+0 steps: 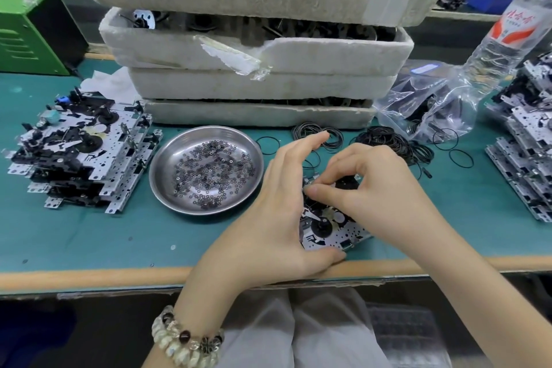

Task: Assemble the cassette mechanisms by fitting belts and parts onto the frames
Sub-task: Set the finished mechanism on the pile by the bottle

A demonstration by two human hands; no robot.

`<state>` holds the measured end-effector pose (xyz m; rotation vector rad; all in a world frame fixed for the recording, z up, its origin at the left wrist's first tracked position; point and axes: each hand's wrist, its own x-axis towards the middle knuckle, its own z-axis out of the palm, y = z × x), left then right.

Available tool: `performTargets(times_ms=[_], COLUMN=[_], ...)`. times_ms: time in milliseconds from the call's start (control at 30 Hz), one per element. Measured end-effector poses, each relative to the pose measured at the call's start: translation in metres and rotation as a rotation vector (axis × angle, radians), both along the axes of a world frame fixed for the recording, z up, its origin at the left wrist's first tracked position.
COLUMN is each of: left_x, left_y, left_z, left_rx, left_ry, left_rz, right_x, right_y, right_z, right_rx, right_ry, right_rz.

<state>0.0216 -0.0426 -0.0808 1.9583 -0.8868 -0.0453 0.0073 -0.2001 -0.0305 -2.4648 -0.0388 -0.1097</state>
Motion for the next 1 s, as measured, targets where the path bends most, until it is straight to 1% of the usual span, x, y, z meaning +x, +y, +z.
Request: performTargets(times_ms=[133,533,900,967,1000], left_x=[0.000,0.000,0.001,0.001,0.001], left_y=[0.000,0.000,0.000,0.000,0.000], left_z=[0.000,0.000,-0.003,-0.002,-0.002], left_rx=[0.004,0.012,-0.003,-0.011,-0.018], left_ry=[0.008,0.011,-0.013,-0.003,0.004], left_rz=[-0.003,-0.004,-0.003,-0.004,-0.007], right_x=[0.001,0.009,0.033,0.029,0.025], right_y=[0.000,0.006,0.001,0.001,0.001], right_z=[0.002,0.018,0.031,0.031,0.030], right_rx=[0.021,-0.112,-0.192,-0.253,-0.310], right_ry=[0.030,0.155,0.319,0.268,0.192], right_rz=[-0.003,0.042,0.193,0.184,0.167])
